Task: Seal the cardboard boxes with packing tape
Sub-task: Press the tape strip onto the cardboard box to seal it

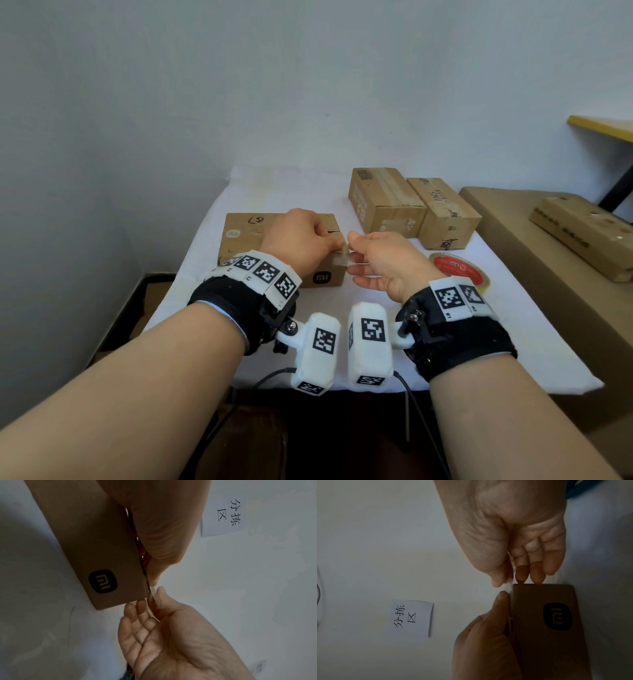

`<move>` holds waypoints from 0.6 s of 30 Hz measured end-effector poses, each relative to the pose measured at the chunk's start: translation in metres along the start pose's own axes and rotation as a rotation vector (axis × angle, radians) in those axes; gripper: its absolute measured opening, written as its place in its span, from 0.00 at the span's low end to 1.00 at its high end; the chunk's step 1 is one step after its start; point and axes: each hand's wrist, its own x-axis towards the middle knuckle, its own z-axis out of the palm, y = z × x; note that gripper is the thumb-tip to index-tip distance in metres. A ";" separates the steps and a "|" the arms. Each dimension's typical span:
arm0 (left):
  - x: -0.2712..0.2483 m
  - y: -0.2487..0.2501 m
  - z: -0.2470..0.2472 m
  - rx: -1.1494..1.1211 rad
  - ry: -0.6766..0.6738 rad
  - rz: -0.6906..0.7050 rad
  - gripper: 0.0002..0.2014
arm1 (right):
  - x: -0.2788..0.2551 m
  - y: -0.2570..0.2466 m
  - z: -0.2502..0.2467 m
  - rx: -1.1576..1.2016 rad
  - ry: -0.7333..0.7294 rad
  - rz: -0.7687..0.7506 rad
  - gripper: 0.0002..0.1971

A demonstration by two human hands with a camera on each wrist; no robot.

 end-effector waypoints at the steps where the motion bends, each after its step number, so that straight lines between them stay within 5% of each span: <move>1: 0.001 -0.001 0.000 -0.004 -0.007 -0.003 0.14 | 0.000 0.000 0.000 0.000 0.000 0.002 0.11; 18: 0.003 -0.005 -0.004 0.049 -0.081 0.096 0.09 | 0.001 0.002 0.001 -0.014 -0.007 -0.002 0.10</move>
